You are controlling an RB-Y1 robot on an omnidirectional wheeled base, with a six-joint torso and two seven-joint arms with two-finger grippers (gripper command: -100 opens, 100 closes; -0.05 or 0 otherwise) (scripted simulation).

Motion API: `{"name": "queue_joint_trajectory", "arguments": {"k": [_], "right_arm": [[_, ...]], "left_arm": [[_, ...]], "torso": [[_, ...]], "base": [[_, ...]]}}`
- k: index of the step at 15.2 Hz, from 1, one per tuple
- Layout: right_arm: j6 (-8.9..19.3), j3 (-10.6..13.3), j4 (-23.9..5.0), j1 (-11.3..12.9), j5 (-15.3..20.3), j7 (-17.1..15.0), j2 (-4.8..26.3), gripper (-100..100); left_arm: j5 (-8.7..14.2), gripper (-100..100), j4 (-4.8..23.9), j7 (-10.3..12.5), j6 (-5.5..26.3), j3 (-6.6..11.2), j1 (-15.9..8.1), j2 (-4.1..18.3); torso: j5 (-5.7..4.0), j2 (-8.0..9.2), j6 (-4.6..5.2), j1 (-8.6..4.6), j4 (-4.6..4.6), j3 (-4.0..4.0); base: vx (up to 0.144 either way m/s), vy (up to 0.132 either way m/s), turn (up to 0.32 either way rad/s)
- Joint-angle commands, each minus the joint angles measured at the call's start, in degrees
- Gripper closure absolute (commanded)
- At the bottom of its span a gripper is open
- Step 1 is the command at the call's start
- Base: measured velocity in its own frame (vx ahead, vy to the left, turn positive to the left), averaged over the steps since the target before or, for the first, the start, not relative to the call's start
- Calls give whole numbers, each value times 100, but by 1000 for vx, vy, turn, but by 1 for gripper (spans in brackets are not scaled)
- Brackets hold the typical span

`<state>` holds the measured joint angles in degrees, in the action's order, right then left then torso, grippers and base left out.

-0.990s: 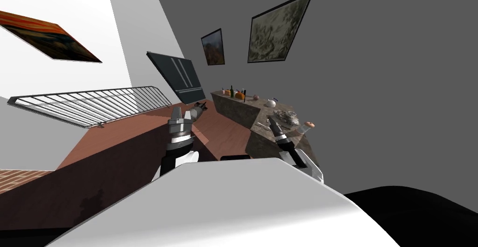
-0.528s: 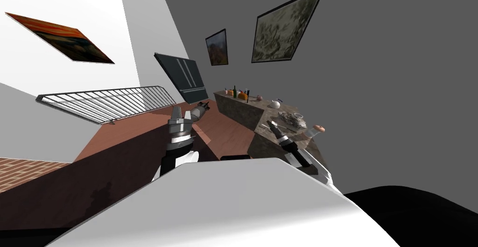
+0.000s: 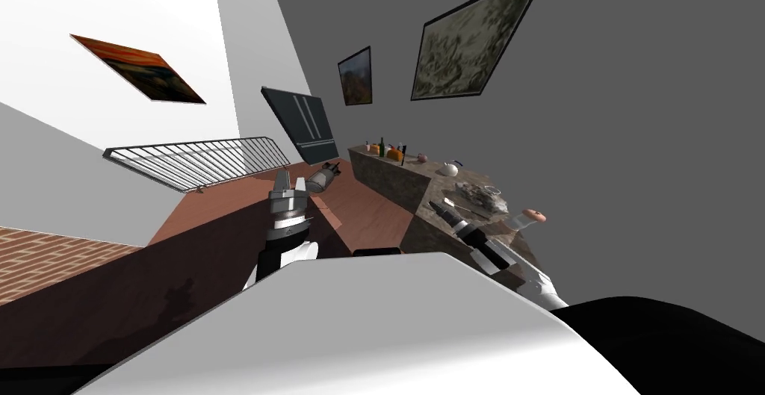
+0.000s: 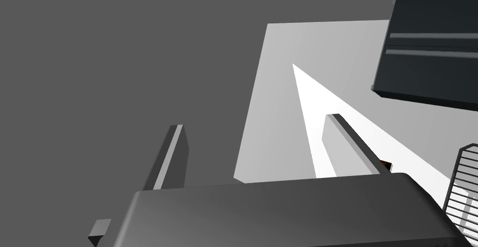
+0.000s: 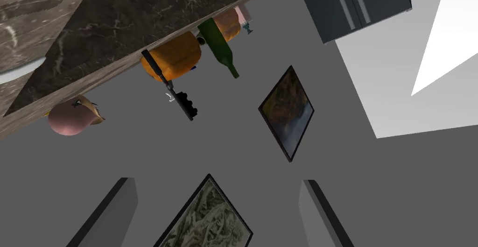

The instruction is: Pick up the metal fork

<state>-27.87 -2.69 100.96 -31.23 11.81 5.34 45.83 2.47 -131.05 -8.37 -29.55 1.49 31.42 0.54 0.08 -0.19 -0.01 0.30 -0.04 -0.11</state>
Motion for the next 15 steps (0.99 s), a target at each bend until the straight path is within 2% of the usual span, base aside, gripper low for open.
{"name": "queue_joint_trajectory", "arguments": {"k": [1, 3, 4, 5, 6, 8, 9, 10, 11, 12, 13, 15], "right_arm": [[-25, 69, -286, 0, 172, 151, 286, -100], [-25, 69, -369, 0, 172, 151, 411, -100], [-46, 99, -609, -33, 287, 240, 608, -100], [-46, 99, -609, -33, 287, 240, 692, -100], [-68, 134, -815, -69, 403, 330, 859, -100], [-68, 134, -849, -69, 403, 330, 970, -100], [-90, 171, -1088, -108, 519, 419, 1173, -100], [-90, 171, -1088, -108, 519, 419, 1241, -100], [-112, 213, -1306, -149, 635, 507, 1415, -100], [-112, 213, -1325, -149, 635, 507, 1506, -100], [-134, 259, -1460, -193, 751, 593, 1675, -100], [-134, 259, -1560, -193, 751, 593, 1763, -100]], "left_arm": [[0, 0, 0, 0, 0, 0, 0, 0], [0, 0, 0, 0, 0, 0, 0, 0], [0, 0, 0, 0, 0, 0, 0, 0], [0, 0, 0, 0, 0, 0, 0, 0], [0, 0, 0, 0, 0, 0, 0, 0], [0, 0, 0, 0, 0, 0, 0, 0], [0, 0, 0, 0, 0, 0, 0, 0], [0, 0, 0, 0, 0, 0, 0, 0], [0, 0, 0, 0, 0, 0, 0, 0], [0, 0, 0, 0, 0, 0, 0, 0], [0, 0, 0, 0, 0, 0, 0, 0], [0, 0, 0, 0, 0, 0, 0, 0]], "torso": [[0, 0, 0, 0, 0, 0], [1, -5, 0, 4, -1, -3], [0, -2, 1, -2, -1, -2], [-1, -2, -1, -2, -1, -1], [0, -1, 0, -2, 0, -1], [1, -2, -1, 2, -1, -1], [0, 2, 2, -3, 0, 1], [-1, 1, 1, -4, 0, 1], [0, 2, 0, -3, 0, 1], [0, 0, -2, 1, 0, 0], [1, -1, 0, 3, 0, -1], [2, -6, 0, 3, -1, -4]], "base": [[60, 84, 102], [56, 66, 62], [49, 63, 82], [48, 62, 91], [53, 79, 118], [45, 61, 67], [47, 55, 70], [46, 58, 77], [50, 74, 124], [56, 75, 106], [74, 77, 120], [55, 56, 54]]}}
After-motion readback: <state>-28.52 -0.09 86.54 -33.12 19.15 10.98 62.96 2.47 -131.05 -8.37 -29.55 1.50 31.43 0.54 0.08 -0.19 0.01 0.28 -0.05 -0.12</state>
